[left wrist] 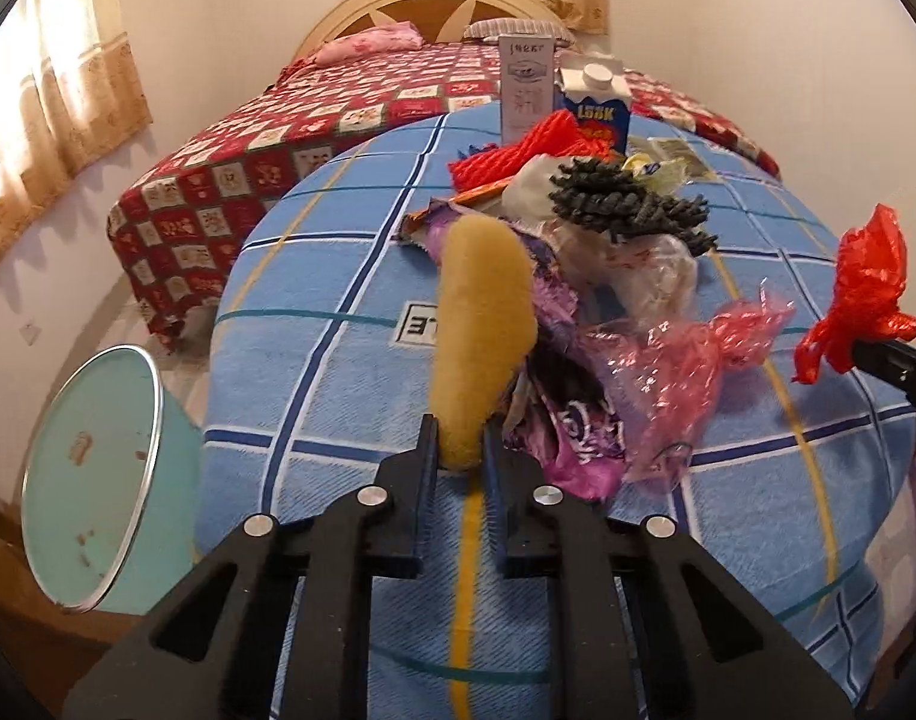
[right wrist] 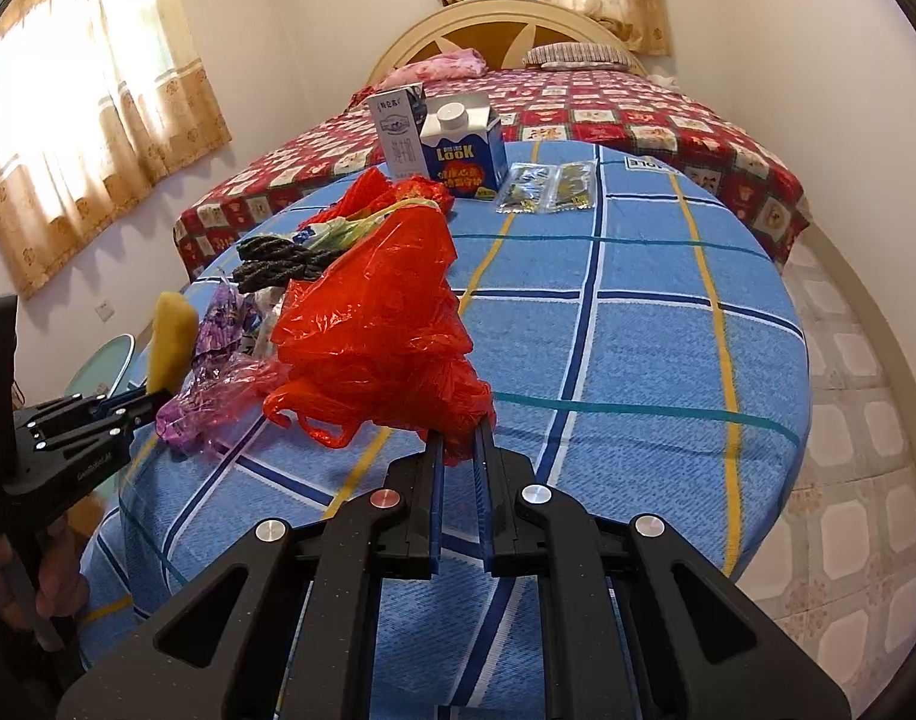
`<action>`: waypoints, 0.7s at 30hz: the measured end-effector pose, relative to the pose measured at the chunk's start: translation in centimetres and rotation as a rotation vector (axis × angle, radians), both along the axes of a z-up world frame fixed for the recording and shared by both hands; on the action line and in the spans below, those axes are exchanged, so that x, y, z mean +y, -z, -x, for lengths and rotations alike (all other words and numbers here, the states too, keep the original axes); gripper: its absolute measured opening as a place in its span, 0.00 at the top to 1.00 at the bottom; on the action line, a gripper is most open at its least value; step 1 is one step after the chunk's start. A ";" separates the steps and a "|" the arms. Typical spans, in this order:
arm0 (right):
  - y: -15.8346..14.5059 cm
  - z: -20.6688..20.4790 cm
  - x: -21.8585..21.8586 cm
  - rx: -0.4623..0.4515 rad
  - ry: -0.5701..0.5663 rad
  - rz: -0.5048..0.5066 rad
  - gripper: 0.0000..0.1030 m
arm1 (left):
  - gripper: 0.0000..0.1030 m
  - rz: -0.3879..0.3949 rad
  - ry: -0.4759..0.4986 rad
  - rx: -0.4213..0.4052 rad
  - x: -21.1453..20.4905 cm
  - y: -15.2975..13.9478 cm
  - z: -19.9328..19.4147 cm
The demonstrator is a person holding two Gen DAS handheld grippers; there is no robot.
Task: Collect trash
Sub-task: 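Grasp the yellow sponge with the left tool while the right tool grasps the red bag, then carry the yellow sponge and red bag over the blue bin and release both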
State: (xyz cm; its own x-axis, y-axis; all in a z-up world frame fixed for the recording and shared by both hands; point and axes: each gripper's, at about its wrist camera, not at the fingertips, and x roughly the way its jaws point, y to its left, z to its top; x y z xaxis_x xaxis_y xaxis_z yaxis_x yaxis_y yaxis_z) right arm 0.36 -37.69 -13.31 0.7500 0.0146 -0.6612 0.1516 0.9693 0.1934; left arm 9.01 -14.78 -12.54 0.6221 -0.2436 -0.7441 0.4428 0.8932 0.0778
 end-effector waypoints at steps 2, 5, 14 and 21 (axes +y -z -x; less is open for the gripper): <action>-0.2 0.0 0.1 -0.006 -0.005 0.001 0.90 | 0.89 -0.006 -0.003 -0.005 0.3 -0.2 0.1; -0.5 0.1 0.3 -0.015 -0.008 0.001 0.90 | 0.89 0.002 -0.012 0.006 1.1 -0.7 0.0; -3.1 -1.3 3.6 -0.053 -0.083 0.029 0.90 | 0.89 -0.037 -0.127 -0.054 7.0 -3.6 0.2; -3.8 -4.7 7.8 -0.055 -0.178 0.066 0.90 | 0.89 -0.062 -0.222 -0.055 11.4 -3.7 -0.6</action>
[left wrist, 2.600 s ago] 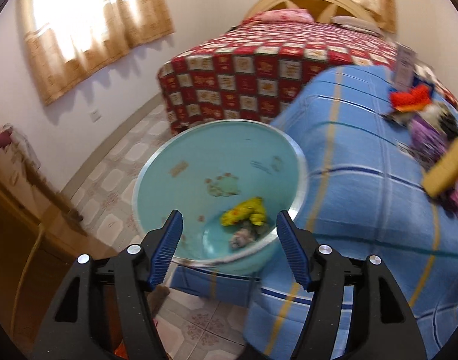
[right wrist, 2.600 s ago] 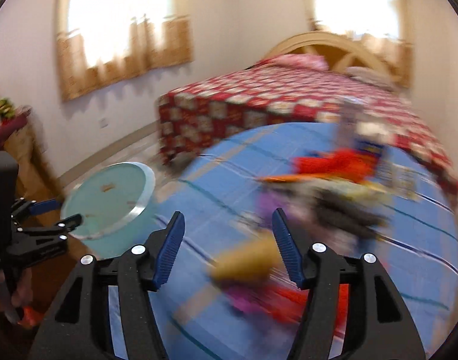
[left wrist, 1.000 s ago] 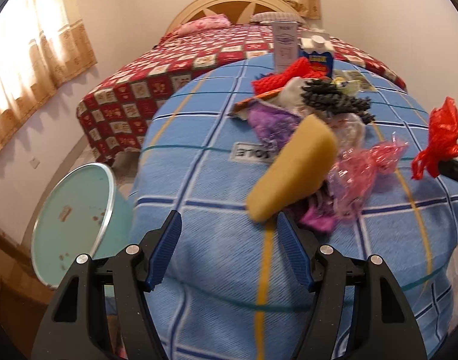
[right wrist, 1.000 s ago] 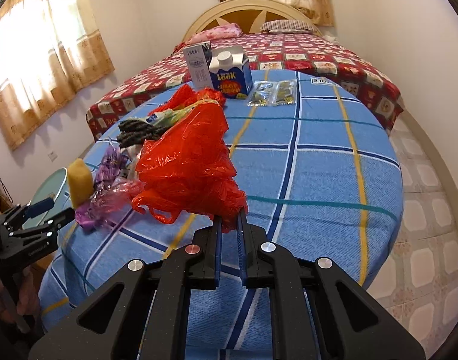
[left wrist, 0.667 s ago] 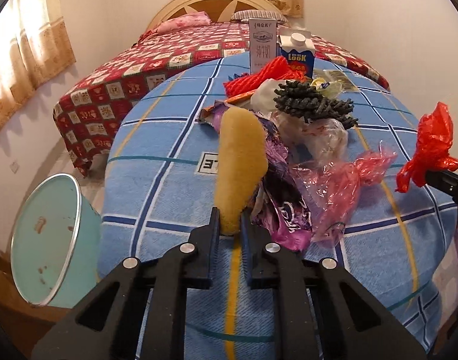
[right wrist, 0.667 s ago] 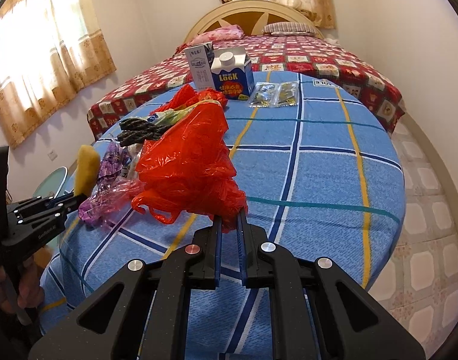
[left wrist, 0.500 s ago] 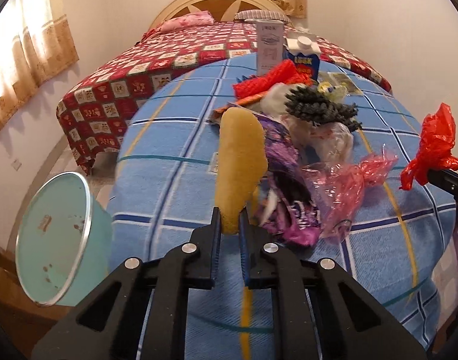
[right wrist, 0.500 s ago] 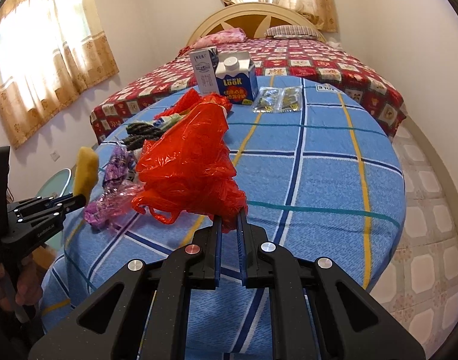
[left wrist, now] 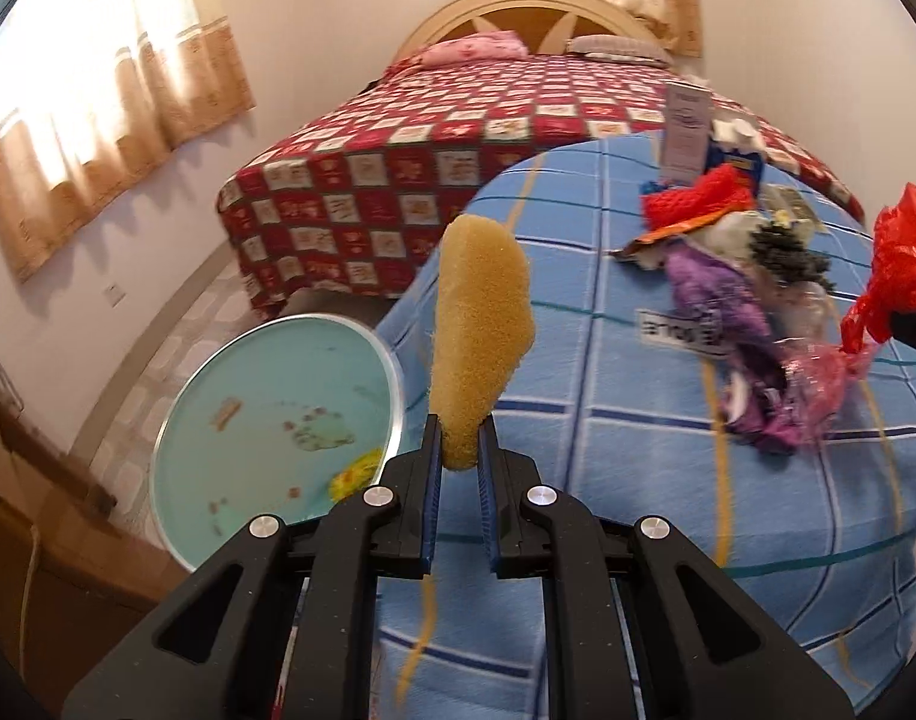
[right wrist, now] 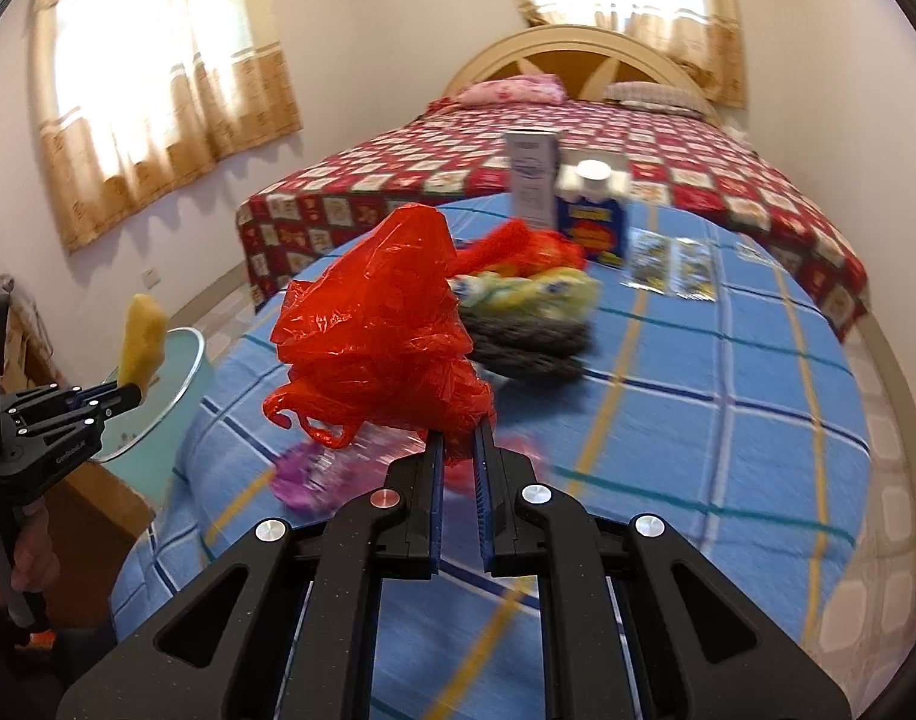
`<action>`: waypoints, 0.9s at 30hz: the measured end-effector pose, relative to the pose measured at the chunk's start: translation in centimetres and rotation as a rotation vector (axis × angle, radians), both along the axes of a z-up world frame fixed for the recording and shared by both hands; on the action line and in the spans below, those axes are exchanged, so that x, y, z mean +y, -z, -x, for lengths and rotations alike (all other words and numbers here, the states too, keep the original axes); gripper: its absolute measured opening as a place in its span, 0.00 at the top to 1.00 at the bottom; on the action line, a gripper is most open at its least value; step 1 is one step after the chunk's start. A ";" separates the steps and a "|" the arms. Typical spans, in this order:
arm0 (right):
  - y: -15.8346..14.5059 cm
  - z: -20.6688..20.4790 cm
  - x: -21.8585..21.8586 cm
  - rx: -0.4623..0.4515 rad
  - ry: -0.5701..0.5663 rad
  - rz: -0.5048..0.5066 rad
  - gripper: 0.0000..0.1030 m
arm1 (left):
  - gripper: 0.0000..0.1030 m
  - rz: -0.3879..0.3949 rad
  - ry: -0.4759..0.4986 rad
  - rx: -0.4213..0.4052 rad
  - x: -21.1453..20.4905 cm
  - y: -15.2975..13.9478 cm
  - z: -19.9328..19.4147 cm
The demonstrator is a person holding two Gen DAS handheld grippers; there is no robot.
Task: Collect trash
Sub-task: 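Carry the yellow sponge and red bag over the blue bin and release both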
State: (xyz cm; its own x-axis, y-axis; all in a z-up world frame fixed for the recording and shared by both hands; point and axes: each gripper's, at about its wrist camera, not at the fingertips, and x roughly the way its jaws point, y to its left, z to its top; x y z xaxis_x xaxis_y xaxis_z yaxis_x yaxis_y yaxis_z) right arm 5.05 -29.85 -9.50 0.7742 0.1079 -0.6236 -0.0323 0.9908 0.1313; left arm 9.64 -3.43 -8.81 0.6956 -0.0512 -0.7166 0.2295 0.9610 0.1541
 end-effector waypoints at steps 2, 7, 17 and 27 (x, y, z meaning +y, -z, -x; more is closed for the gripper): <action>-0.1 -1.0 1.3 0.004 -0.025 0.008 0.90 | 0.89 -0.014 -0.019 -0.003 0.7 0.1 -0.1; -0.2 -3.0 4.3 0.014 -0.082 0.028 0.90 | 0.89 -0.053 -0.080 -0.015 3.0 0.2 -0.5; -0.2 -6.5 9.7 0.039 -0.181 0.080 0.90 | 0.89 -0.079 -0.167 -0.001 6.7 0.5 -1.5; 0.8 -9.9 13.6 0.083 -0.245 0.122 0.90 | 0.89 -0.108 -0.237 0.024 9.5 1.0 -2.4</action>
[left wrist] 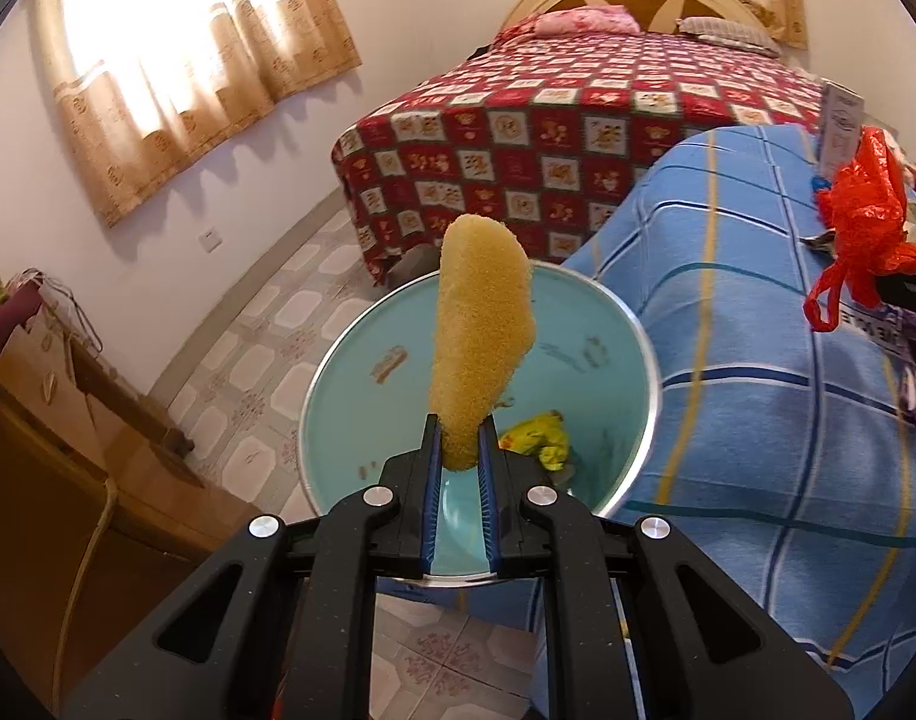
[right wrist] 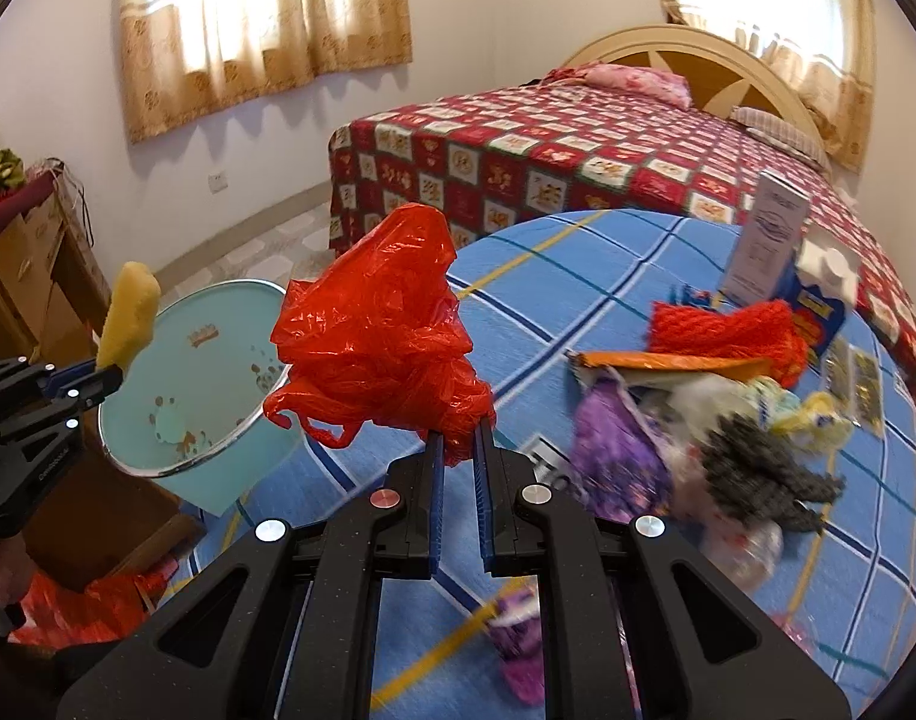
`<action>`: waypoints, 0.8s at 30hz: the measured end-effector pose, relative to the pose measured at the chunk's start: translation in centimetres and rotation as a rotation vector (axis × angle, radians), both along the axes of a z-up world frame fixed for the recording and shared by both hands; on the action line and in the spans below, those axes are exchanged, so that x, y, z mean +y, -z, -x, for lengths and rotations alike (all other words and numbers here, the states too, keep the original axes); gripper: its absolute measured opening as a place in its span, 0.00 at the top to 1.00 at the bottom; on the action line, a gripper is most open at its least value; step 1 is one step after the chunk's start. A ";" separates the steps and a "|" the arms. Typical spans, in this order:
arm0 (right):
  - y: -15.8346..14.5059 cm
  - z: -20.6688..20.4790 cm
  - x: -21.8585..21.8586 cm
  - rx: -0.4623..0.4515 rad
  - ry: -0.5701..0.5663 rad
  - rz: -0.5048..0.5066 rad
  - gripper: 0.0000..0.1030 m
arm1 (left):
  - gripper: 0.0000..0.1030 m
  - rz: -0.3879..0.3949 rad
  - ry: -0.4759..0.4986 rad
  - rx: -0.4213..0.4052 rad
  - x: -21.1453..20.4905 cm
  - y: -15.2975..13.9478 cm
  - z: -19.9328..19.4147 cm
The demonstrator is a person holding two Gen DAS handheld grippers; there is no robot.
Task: Collect trash
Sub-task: 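Carry the yellow sponge and red bag over the blue bin and release both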
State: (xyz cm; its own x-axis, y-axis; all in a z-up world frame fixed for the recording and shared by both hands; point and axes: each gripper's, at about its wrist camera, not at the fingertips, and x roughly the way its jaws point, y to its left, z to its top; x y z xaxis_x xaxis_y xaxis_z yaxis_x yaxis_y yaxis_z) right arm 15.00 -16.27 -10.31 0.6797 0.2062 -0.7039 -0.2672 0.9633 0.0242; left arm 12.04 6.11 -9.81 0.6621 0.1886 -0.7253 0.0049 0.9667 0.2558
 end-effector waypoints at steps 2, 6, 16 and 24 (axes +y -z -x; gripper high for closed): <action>0.2 -0.6 0.6 0.006 -0.008 0.009 0.90 | 0.89 -0.004 -0.011 0.004 0.5 0.1 -0.1; 0.3 -1.7 2.1 0.015 -0.030 0.030 0.90 | 0.89 -0.009 -0.038 0.009 1.8 0.2 -0.5; 0.9 -3.2 5.1 0.029 -0.070 0.053 0.90 | 0.89 -0.002 -0.085 0.024 4.0 0.5 -1.0; 1.1 -3.9 7.0 0.036 -0.102 0.065 0.90 | 0.89 -0.001 -0.102 0.034 4.5 0.9 -1.4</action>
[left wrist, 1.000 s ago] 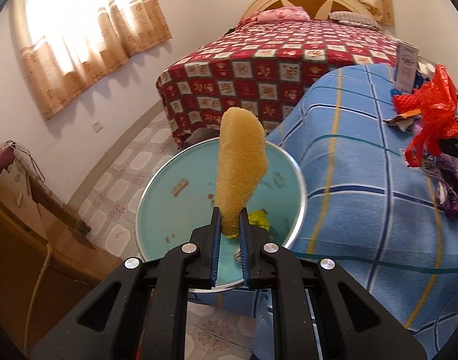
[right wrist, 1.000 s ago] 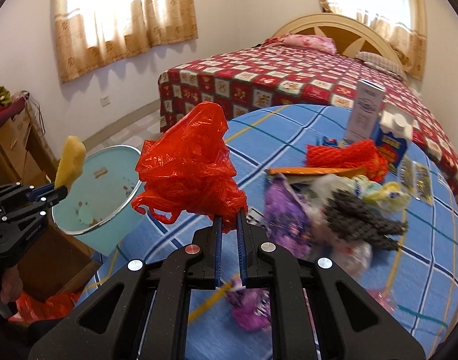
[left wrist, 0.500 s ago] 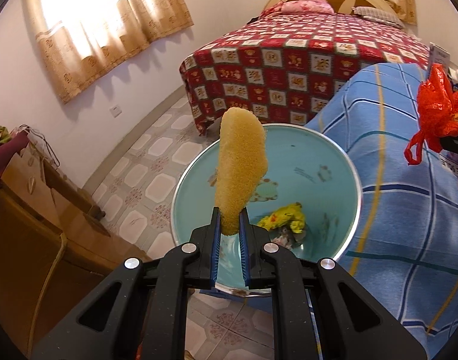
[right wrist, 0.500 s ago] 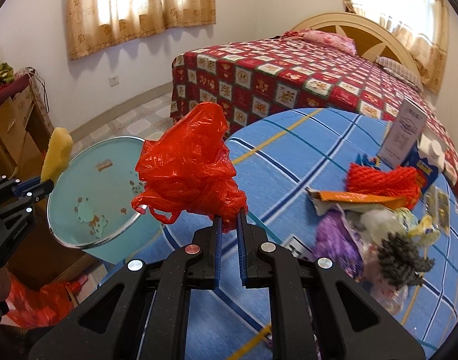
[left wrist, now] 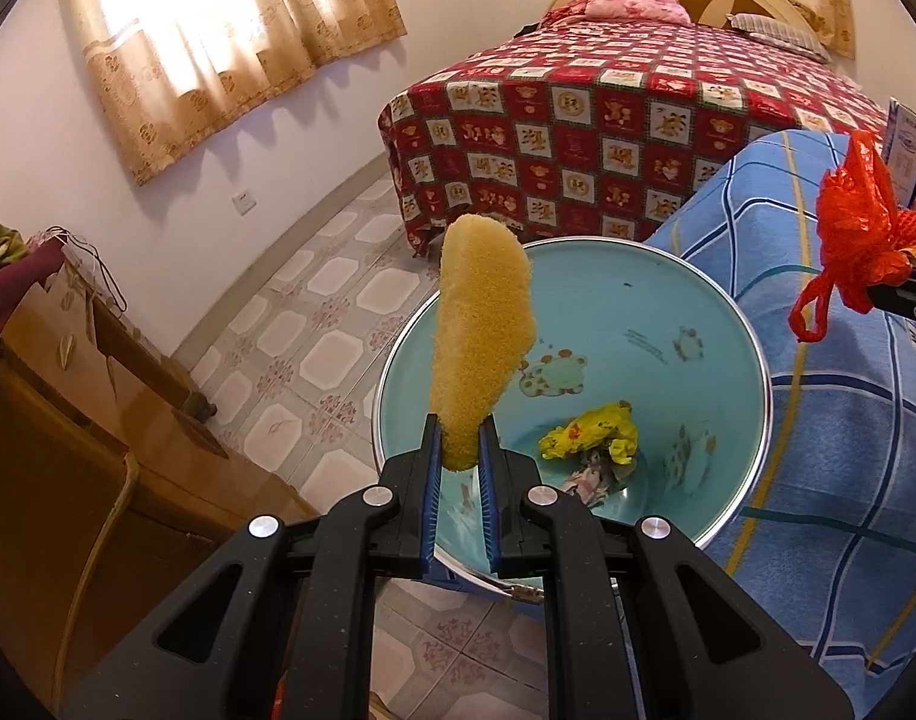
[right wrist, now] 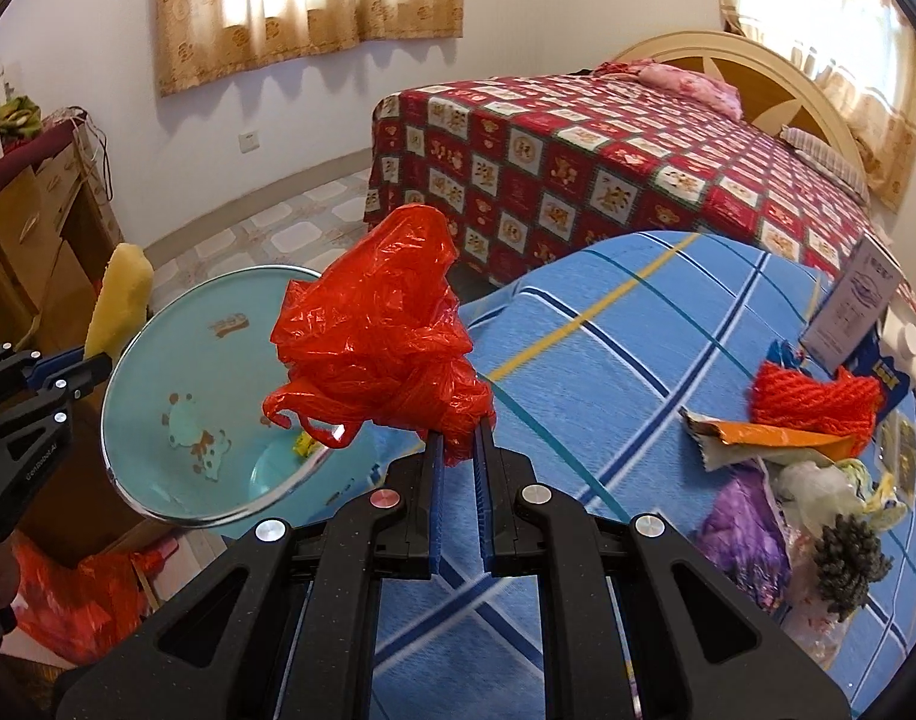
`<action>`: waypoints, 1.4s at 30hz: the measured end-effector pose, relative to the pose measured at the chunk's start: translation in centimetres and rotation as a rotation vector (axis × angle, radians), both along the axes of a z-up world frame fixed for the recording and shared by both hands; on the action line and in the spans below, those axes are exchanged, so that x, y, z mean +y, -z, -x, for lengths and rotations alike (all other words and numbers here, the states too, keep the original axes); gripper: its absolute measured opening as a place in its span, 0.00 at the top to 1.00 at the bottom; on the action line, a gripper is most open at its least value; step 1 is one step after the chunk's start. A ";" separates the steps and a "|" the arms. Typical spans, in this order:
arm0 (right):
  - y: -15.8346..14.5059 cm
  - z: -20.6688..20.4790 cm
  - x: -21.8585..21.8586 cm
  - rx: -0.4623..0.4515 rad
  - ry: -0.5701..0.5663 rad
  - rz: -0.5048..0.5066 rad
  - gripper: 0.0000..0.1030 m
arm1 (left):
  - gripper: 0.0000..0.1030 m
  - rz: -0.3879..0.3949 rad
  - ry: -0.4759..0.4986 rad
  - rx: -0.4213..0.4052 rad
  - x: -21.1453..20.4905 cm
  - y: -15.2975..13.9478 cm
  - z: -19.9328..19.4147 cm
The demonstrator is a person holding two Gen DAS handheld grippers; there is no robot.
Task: Collect trash
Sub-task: 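Carry the yellow sponge and red bag over the blue bin and release both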
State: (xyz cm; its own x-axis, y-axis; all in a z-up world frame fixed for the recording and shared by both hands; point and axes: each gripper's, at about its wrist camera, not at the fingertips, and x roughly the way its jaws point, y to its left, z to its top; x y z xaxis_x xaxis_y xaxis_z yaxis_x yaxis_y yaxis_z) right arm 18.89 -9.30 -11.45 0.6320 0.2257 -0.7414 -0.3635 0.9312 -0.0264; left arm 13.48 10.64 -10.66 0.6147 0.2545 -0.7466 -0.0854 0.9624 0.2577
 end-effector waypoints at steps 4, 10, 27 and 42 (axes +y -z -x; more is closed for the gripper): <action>-0.1 -0.1 0.7 -0.001 -0.010 0.001 0.90 | 0.89 0.003 -0.010 0.000 0.3 0.1 -0.2; 0.0 -0.2 1.6 -0.002 -0.025 0.005 0.90 | 0.89 0.005 -0.020 -0.001 0.8 0.1 -0.4; 0.2 -0.3 3.5 -0.001 -0.067 0.001 0.90 | 0.88 0.011 -0.023 -0.003 1.1 0.0 -0.4; 0.4 0.0 4.9 0.002 -0.118 -0.026 0.60 | 0.62 0.050 0.010 -0.029 0.4 -0.6 0.0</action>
State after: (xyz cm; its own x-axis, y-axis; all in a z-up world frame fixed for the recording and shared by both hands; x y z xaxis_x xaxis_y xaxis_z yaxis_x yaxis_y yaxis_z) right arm 18.88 -4.42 -11.89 0.5988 0.3174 -0.7354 -0.4706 0.8823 -0.0023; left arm 13.52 11.06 -10.08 0.6383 0.2109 -0.7403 -0.0821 0.9749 0.2069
